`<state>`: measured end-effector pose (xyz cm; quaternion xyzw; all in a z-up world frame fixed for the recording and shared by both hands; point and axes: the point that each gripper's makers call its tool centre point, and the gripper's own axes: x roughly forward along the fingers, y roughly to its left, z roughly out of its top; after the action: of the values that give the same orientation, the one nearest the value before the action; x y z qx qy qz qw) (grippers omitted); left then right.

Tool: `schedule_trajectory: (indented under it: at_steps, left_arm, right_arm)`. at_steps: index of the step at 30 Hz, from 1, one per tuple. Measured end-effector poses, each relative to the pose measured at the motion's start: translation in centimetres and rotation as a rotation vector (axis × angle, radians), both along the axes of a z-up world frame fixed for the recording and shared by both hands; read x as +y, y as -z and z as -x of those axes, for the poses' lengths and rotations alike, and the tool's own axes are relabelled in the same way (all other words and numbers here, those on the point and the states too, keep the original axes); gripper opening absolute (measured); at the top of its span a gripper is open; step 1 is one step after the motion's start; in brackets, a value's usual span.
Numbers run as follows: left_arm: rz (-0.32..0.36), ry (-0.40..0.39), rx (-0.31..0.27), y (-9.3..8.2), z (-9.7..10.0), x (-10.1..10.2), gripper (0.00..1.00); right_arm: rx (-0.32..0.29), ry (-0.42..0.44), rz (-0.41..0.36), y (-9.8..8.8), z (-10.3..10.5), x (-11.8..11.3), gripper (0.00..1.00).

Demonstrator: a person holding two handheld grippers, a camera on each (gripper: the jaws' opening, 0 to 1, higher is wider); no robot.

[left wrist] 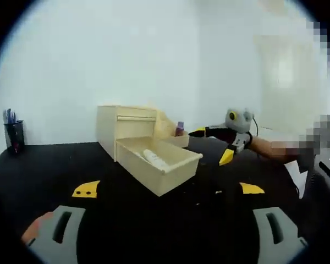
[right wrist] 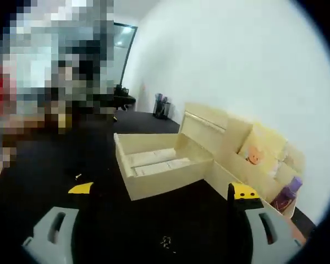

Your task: Open the drawer, pick up the cosmetic bottles from the table one by one, place them into the drawer, release the gripper, close the drawer, and move the gripper away

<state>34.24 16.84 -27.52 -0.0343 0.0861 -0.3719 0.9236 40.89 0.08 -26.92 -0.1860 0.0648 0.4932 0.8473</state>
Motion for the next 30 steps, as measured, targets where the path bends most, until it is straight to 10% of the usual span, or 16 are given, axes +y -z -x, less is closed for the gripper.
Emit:
schedule_trajectory:
  at_steps: [30]
  left_arm:
    - [-0.032,0.004,0.041,1.5,0.1,-0.1,0.83]
  right_arm:
    - [-0.078,0.059,-0.001,1.2,-4.1,0.6,0.91]
